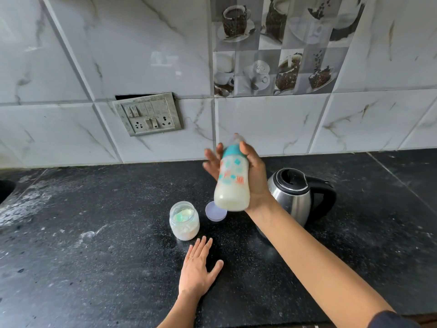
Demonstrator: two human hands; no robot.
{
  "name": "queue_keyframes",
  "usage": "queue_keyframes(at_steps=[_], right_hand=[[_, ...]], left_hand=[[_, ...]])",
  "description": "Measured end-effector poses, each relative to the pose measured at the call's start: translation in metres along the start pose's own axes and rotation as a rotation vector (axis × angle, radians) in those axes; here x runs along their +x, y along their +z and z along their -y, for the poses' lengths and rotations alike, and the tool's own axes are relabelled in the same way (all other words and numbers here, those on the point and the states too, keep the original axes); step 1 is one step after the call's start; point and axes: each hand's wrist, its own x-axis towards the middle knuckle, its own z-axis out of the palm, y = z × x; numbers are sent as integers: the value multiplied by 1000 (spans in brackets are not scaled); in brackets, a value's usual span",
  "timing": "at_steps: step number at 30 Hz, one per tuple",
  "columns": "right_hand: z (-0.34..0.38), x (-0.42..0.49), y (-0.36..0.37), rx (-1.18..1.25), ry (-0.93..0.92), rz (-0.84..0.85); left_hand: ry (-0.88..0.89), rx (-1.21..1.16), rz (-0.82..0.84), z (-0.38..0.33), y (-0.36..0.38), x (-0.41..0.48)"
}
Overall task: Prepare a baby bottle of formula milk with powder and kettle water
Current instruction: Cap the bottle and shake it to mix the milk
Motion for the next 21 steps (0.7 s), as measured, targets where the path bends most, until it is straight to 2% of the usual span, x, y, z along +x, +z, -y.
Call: queue_keyframes(at_steps=[2, 6, 10, 15, 19, 21], right_hand=[[-6, 0, -3, -27, 57, 9], [0, 4, -5, 68, 3, 10], [-2, -1, -3, -38, 52, 47], [7, 7, -8, 150, -8, -106], [-1, -1, -6, -65, 31, -124], [4, 2, -3, 5, -11, -187]], left_hand=[[1, -4, -1, 1, 0, 0], [2, -1, 1, 0, 0, 0], [0, 1, 2, 1, -1, 0], [2, 14, 6, 0, -1, 0], [-5, 4, 8, 2, 0, 0], [1, 6, 5, 2, -1, 1]])
